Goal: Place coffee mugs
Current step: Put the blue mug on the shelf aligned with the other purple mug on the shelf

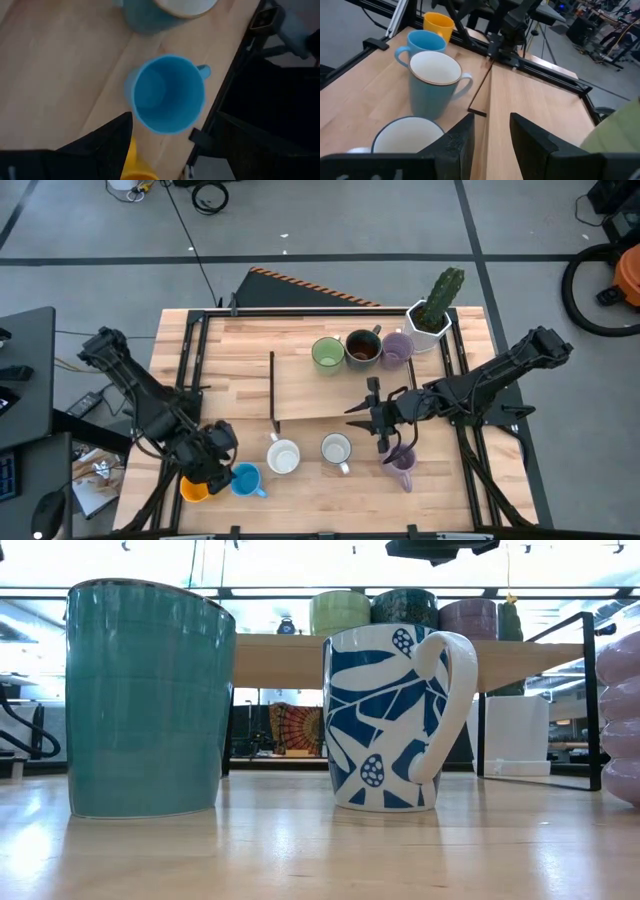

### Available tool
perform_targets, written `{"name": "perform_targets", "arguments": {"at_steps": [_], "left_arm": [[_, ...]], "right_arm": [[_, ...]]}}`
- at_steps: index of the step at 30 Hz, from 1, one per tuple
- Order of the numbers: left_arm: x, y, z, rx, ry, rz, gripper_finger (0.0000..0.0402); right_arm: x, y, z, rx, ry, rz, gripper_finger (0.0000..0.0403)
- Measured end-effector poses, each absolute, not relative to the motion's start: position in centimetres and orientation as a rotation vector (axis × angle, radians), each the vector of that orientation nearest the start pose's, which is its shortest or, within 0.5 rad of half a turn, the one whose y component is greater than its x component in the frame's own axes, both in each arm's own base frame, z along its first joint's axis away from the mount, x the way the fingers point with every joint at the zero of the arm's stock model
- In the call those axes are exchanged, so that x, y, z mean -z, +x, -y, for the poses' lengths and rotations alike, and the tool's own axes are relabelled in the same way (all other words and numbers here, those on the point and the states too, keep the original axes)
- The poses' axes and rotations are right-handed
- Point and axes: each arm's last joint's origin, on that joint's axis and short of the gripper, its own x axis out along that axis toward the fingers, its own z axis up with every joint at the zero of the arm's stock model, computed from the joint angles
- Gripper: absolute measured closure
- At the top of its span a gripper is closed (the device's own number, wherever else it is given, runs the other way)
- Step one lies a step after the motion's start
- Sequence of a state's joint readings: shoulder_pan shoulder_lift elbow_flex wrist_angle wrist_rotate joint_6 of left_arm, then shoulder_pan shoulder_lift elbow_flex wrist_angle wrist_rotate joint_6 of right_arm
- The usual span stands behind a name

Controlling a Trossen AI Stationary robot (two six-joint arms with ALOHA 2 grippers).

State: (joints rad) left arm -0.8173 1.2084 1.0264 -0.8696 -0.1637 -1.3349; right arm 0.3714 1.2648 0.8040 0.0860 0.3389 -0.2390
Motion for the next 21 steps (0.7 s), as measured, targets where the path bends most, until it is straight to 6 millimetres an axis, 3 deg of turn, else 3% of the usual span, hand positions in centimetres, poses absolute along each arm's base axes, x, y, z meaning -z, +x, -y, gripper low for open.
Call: {"name": "perform_targets", "arguments": {"at_steps": [6, 16, 21], "left_arm": [[-27.6, 16.4, 16.9, -0.204, -0.804, -1.158, 0.0114], [-26.1, 18.2, 18.2, -0.142, -0.788, -1.277, 0.0118], [-26.4, 19.5, 18.7, -0.114, -0.751, -1.339, 0.0133]], "right_arm": [[-26.6, 26.0, -9.1, -0.073, -0.363, -0.337, 0.0273], [-26.6, 26.0, -9.1, -0.071, -0.364, -0.338, 0.0273], [-26.6, 26.0, -9.0, -0.039, -0.369, -0.34, 0.0273]]}}
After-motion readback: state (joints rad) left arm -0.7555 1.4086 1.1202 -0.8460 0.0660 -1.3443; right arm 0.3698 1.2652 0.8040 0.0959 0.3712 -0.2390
